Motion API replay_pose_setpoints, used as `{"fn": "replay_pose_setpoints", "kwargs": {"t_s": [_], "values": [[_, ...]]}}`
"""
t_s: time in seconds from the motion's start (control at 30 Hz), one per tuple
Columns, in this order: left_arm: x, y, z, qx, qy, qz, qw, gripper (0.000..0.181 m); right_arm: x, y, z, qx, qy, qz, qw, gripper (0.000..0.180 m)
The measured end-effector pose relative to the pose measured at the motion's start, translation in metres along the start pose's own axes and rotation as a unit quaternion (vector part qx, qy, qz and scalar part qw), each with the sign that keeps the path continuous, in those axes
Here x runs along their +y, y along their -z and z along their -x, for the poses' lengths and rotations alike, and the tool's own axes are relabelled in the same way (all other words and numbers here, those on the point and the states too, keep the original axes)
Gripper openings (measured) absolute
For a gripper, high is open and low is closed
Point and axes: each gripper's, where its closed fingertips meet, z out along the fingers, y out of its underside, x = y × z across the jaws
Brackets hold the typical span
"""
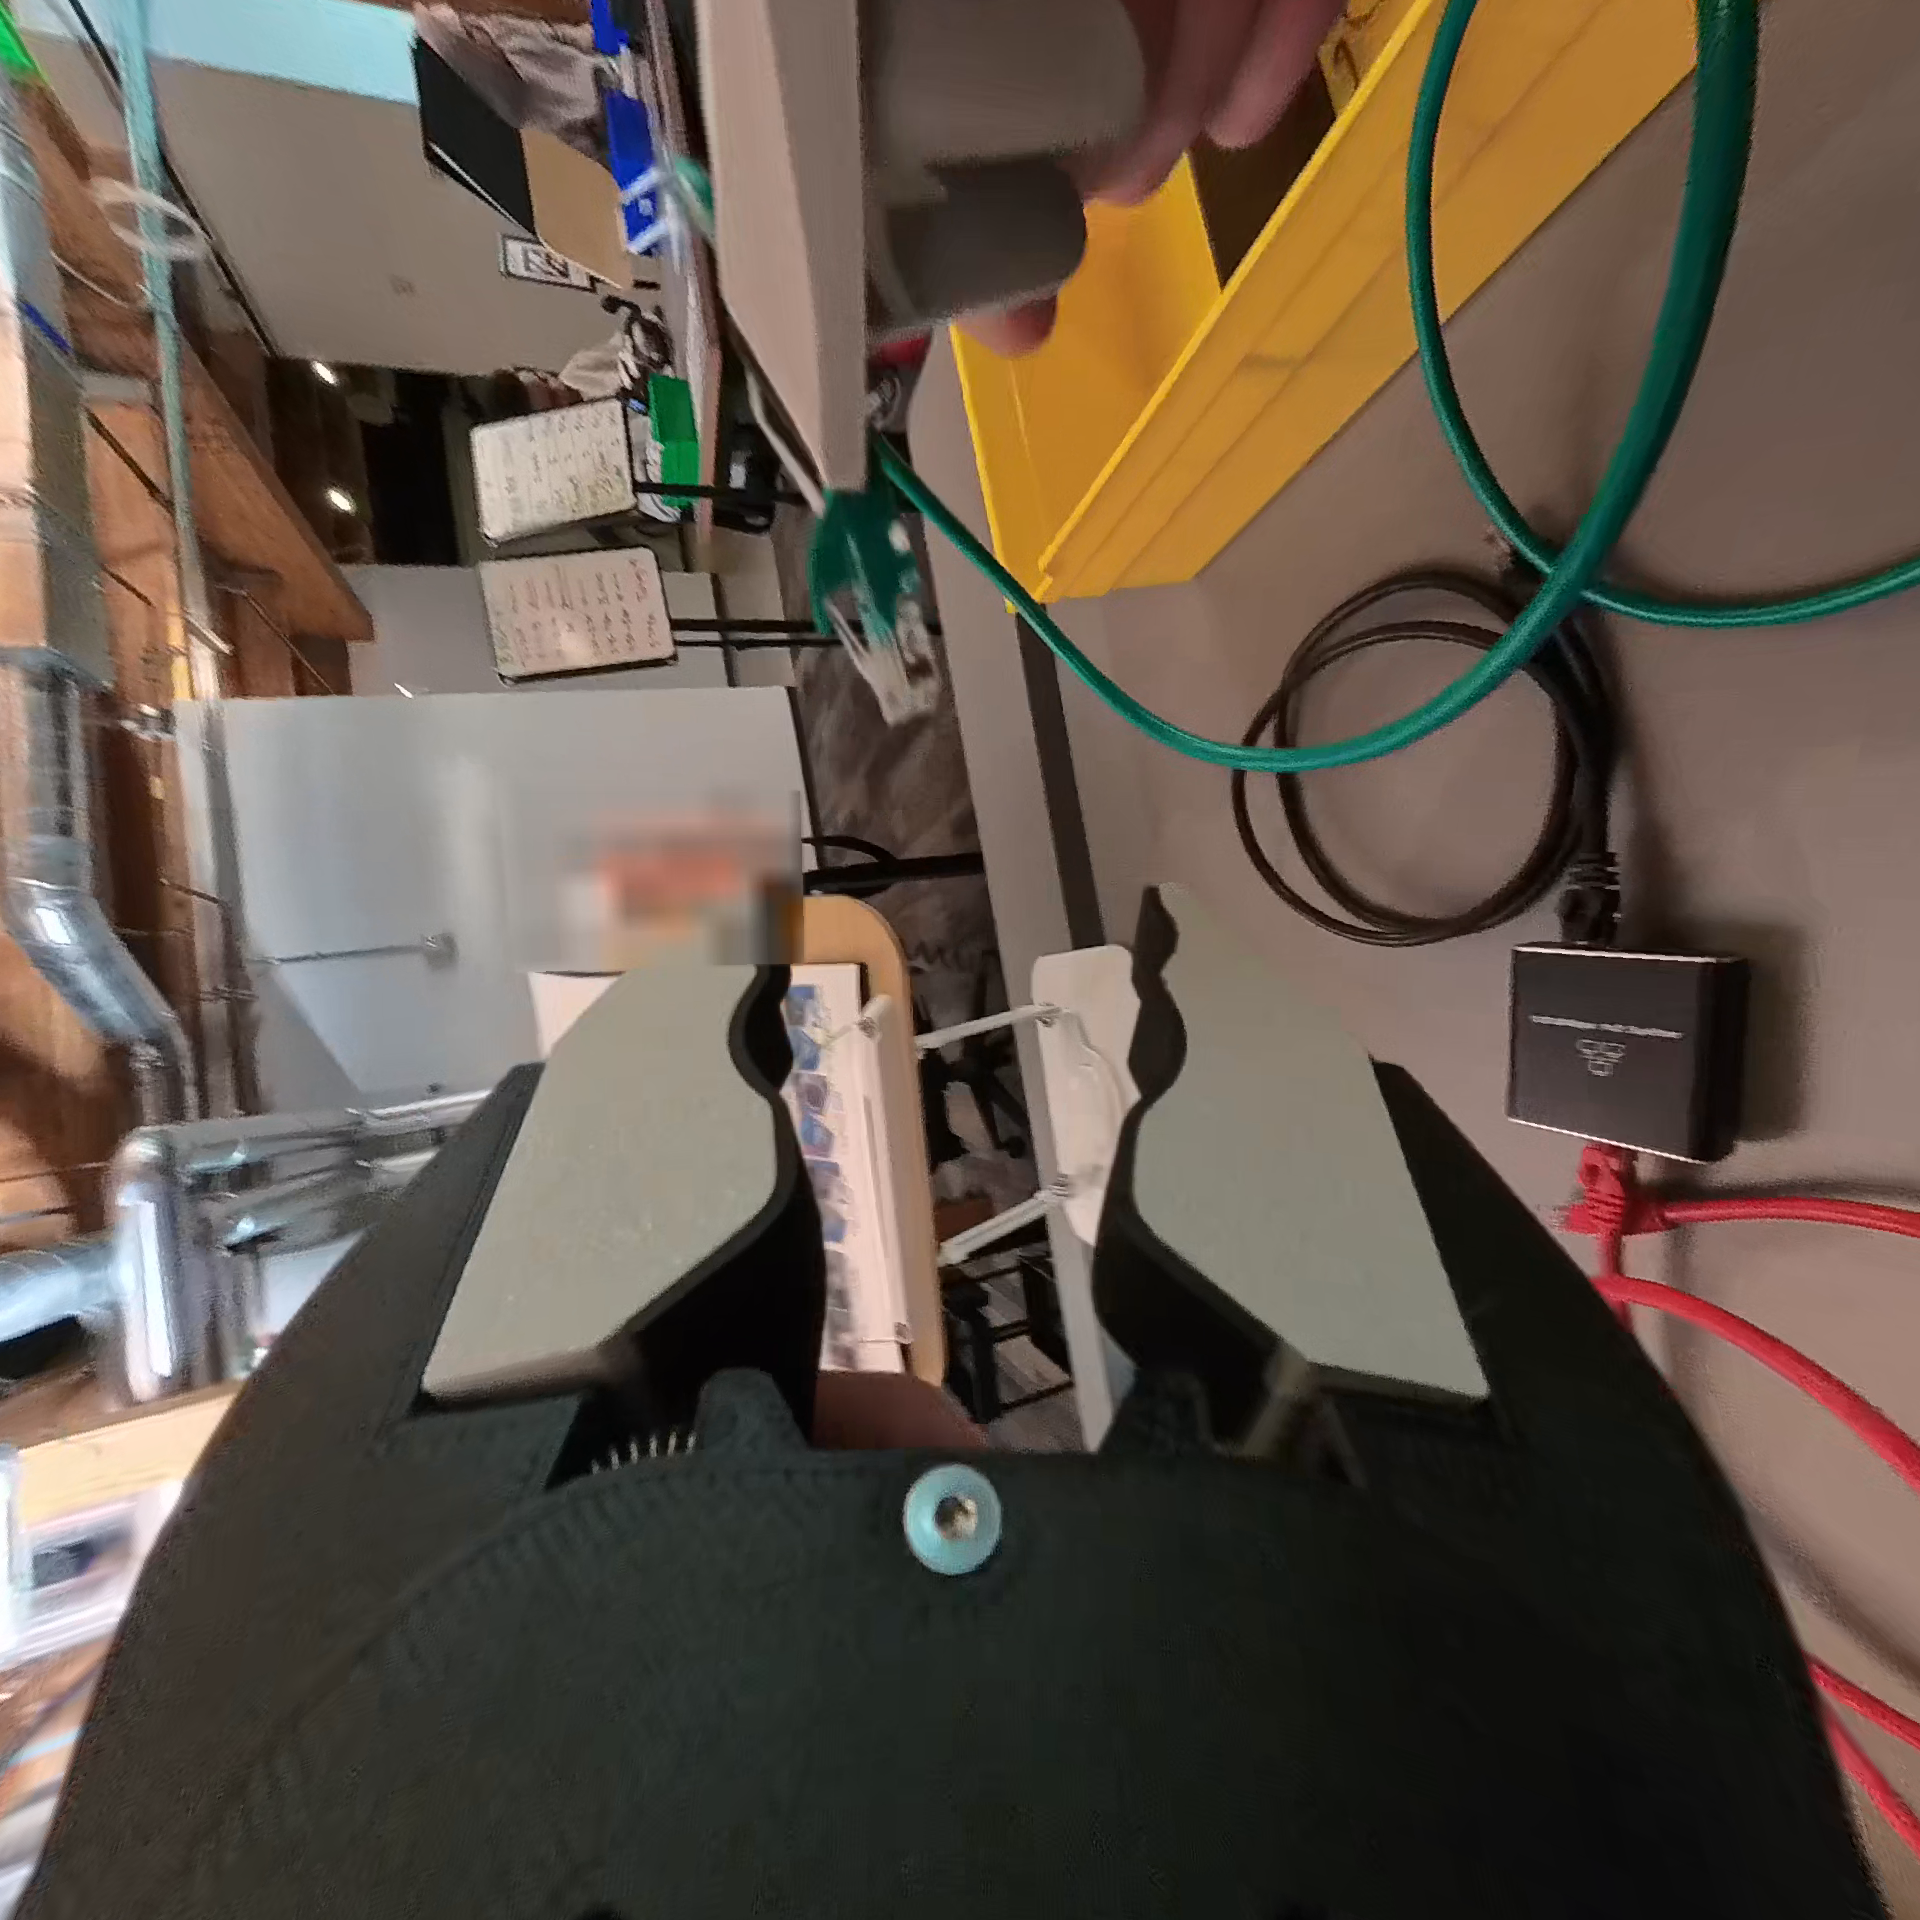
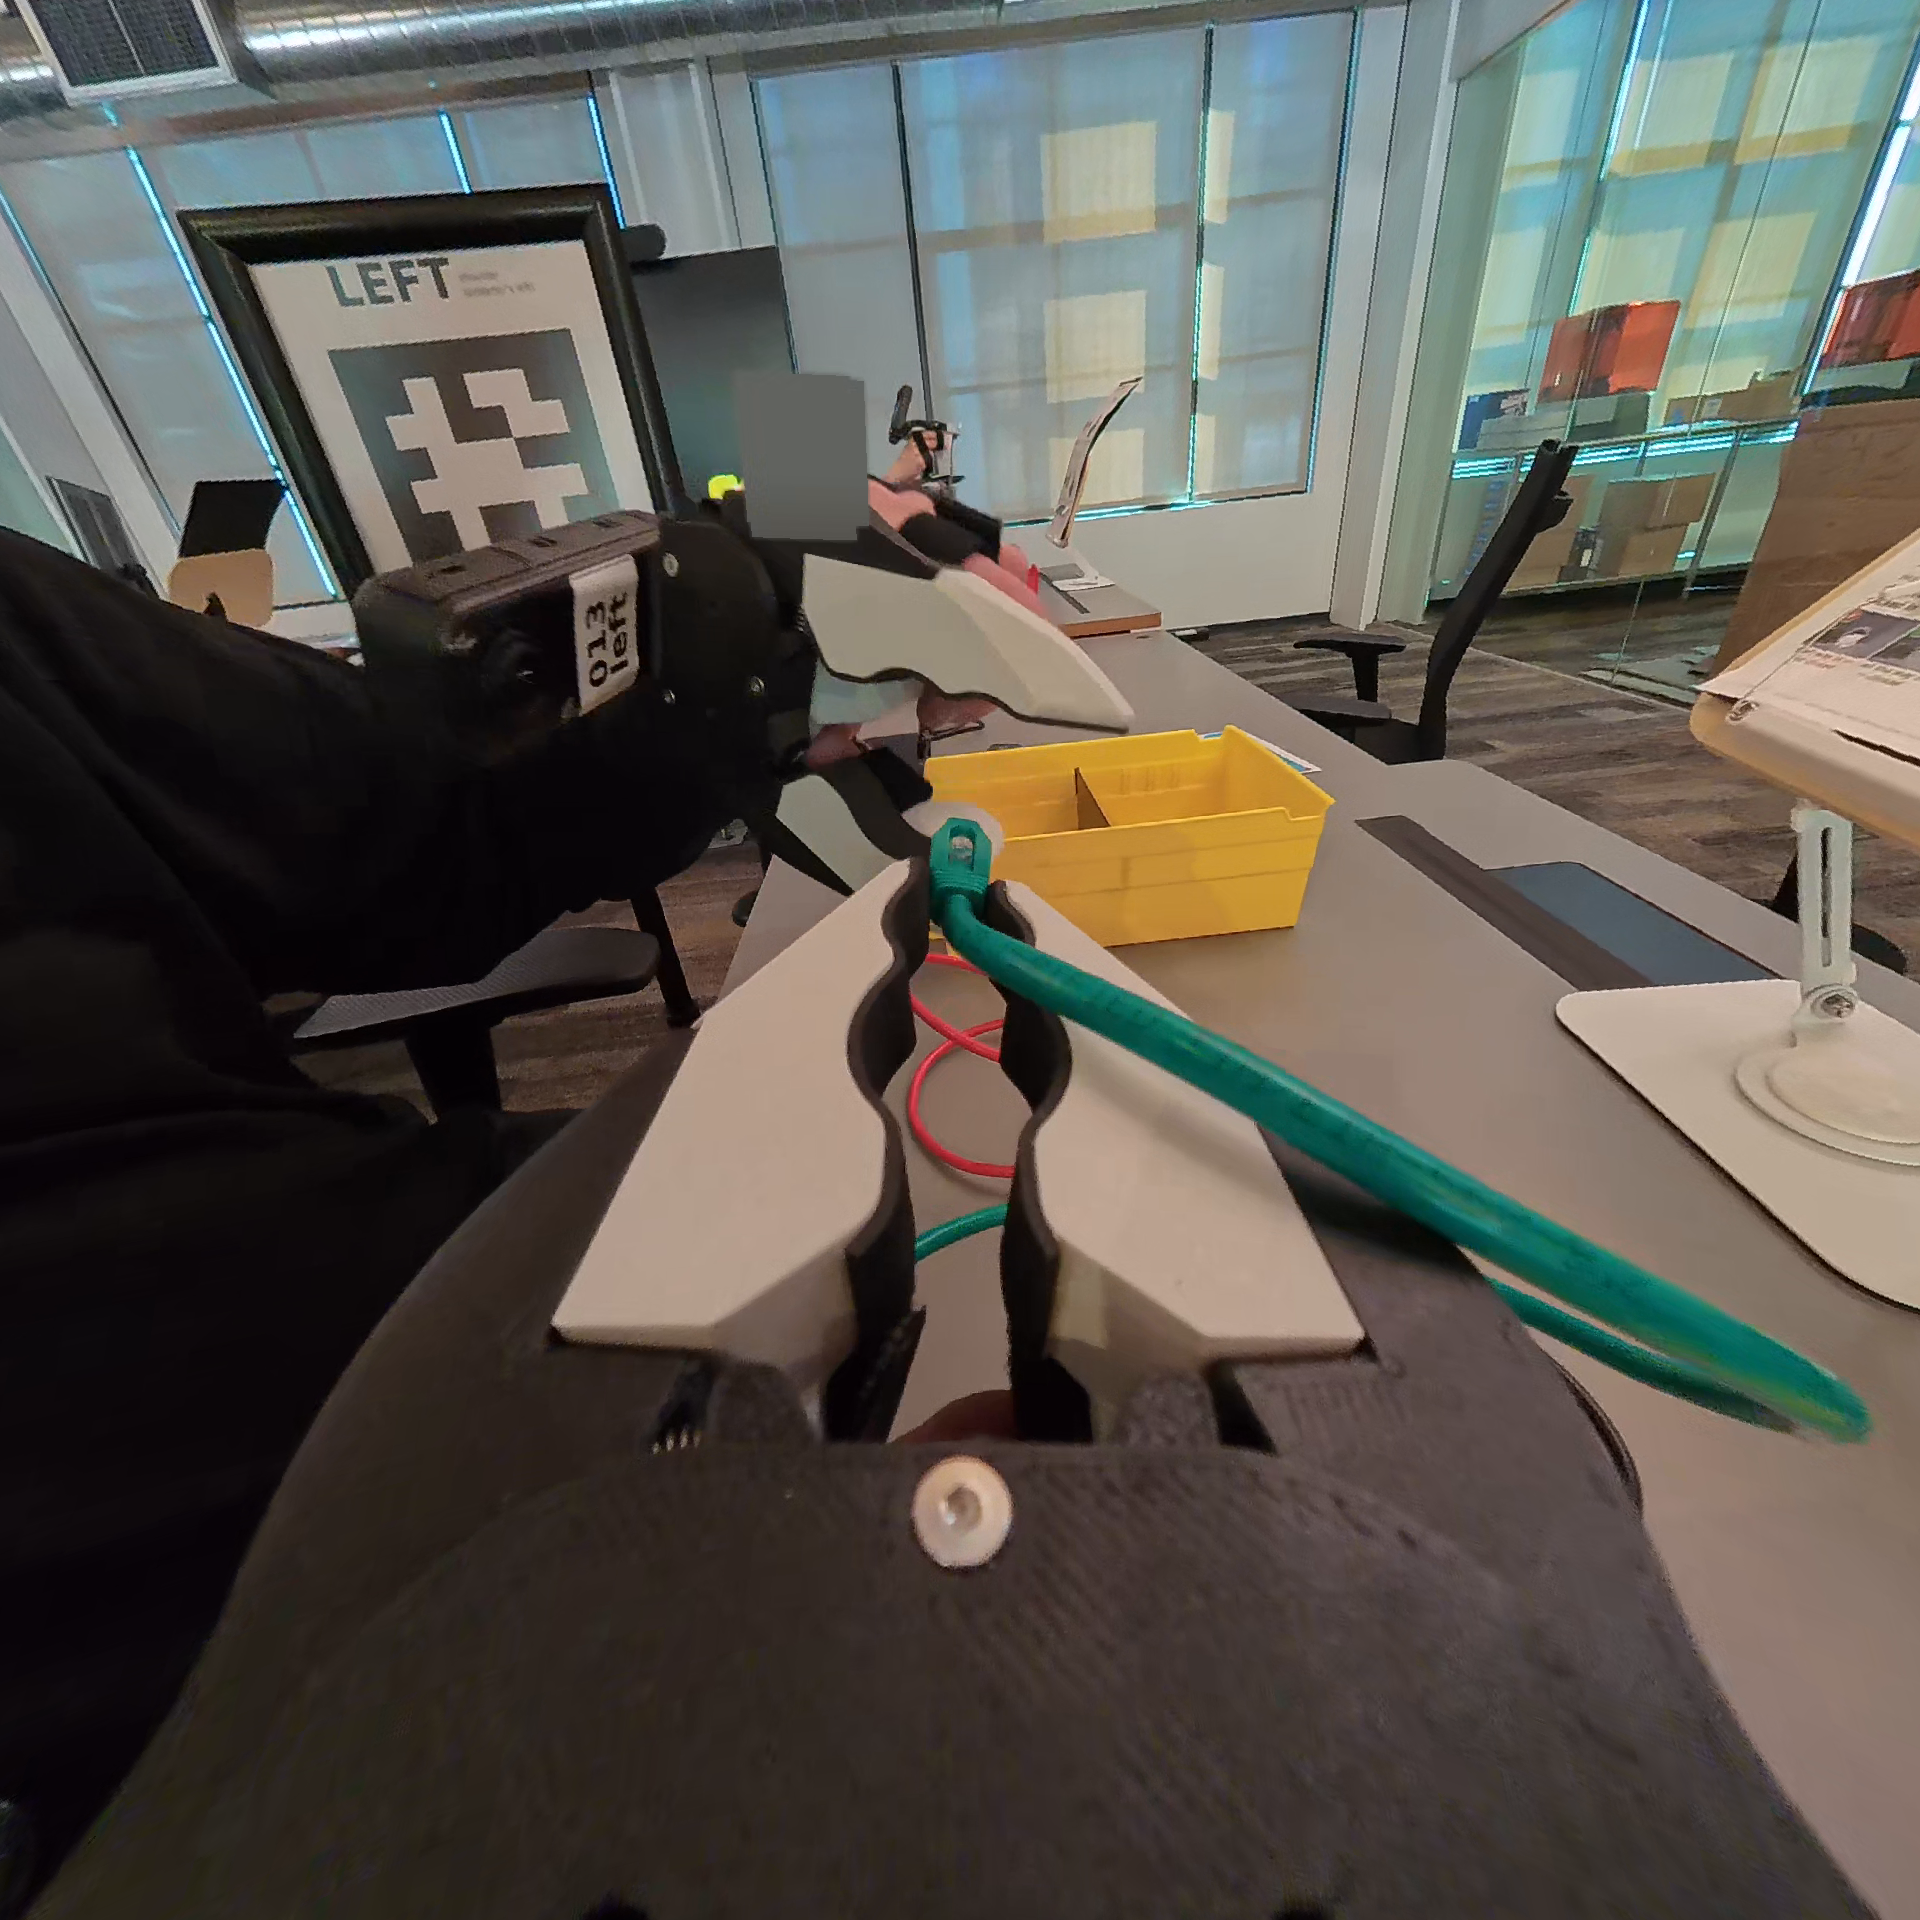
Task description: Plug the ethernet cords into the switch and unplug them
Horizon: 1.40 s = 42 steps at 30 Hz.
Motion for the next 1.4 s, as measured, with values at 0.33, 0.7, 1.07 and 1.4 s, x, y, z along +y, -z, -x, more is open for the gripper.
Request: {"fn": "replay_pose_setpoints", "kwargs": {"t_s": [0.33,0.7,1.07,1.4], "values": [[0.082,-0.033,-0.118,0.215,0.159,0.093,0.959,0.122,-0.003,0.009,-0.007,0.013,-0.008,-0.012,1.000,0.008],[0.099,-0.065,-0.194,0.315,0.185,0.103,0.925,0.087,0.005,0.006,-0.012,0.011,-0.018,-0.007,1.000,0.008],[0.096,-0.071,-0.202,0.335,0.198,0.075,0.918,0.056,0.007,0.007,-0.015,0.013,-0.018,-0.011,1.000,0.008],[0.074,-0.041,-0.133,0.333,0.326,-0.019,0.885,0.056,0.004,0.007,-0.020,0.031,0.018,-0.007,0.999,0.008]]}}
